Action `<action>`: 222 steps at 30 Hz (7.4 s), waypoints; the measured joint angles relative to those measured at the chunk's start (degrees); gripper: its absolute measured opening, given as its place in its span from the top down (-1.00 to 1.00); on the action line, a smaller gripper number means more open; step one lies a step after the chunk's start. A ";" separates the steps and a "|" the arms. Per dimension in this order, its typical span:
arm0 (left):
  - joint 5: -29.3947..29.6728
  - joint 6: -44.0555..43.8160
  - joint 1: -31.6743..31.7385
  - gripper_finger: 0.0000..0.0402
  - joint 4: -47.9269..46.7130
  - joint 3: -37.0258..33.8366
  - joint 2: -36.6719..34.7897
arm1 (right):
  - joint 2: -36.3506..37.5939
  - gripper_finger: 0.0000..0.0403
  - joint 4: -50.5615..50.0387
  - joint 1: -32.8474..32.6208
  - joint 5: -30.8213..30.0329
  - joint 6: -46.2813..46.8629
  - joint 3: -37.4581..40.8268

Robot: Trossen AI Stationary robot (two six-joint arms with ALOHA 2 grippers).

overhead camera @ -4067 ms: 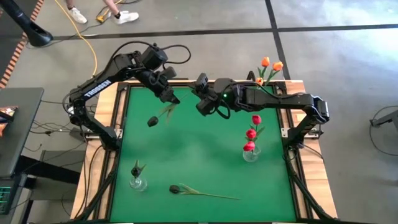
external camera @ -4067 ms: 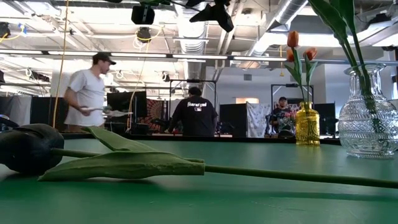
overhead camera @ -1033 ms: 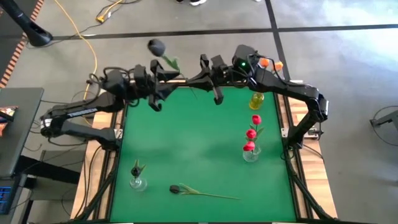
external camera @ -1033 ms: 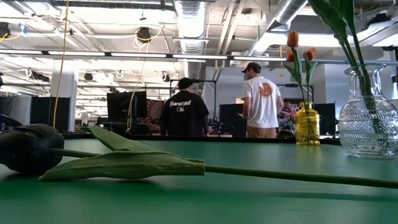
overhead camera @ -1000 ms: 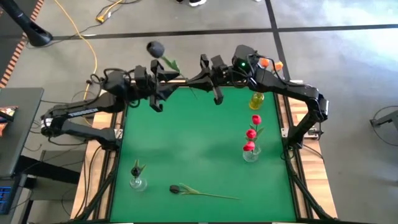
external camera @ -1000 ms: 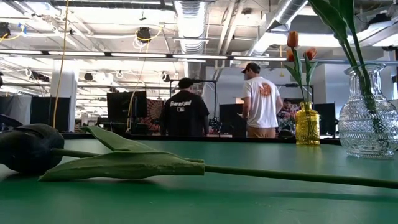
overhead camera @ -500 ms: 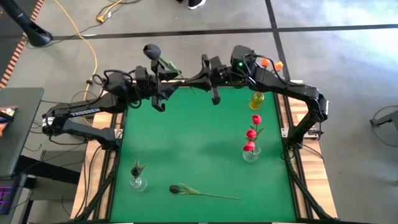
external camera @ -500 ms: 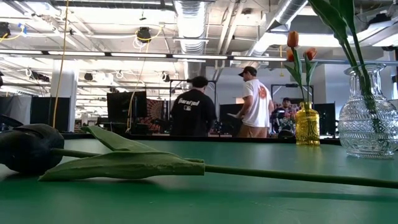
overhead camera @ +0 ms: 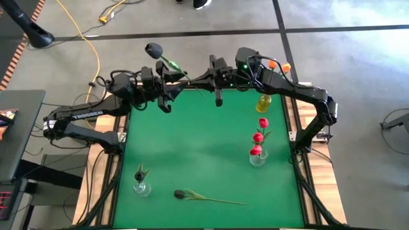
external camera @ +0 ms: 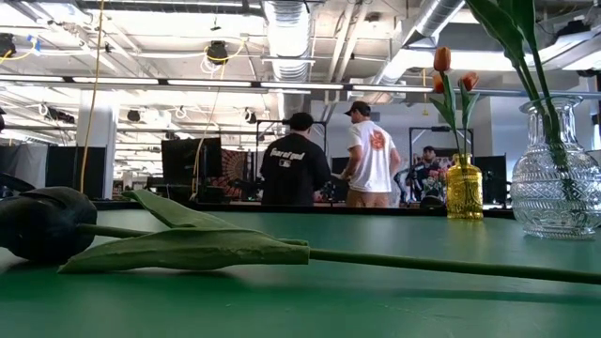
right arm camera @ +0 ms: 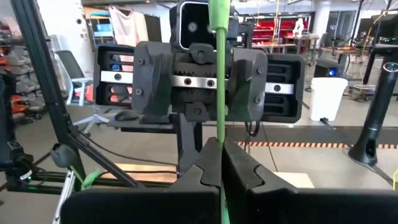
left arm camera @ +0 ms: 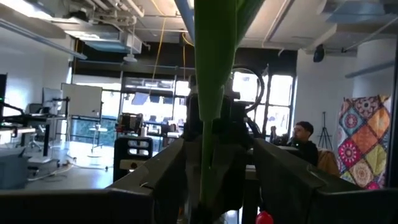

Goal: Sort flowers into vase by color
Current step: Put the top black tulip into the bottom transparent flower vase

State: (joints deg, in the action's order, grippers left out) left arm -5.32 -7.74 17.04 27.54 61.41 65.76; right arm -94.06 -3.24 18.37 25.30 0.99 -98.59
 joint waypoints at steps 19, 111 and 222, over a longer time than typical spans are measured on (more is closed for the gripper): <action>0.19 -2.82 0.00 0.38 -1.23 0.02 0.02 | 0.00 0.88 -1.62 0.00 -0.15 0.00 0.00; -30.68 -16.80 -22.00 1.00 -35.94 -18.33 -44.49 | 6.71 -0.40 -18.19 -22.14 -27.45 19.11 -0.04; -15.41 -8.27 -45.90 0.96 -41.41 -41.18 -47.93 | 6.64 -0.40 -18.57 -15.69 -23.89 30.62 0.00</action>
State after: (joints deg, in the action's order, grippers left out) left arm -20.73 -16.01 -28.86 -13.87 20.23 17.83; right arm -87.42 -21.81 2.68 1.41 31.62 -98.59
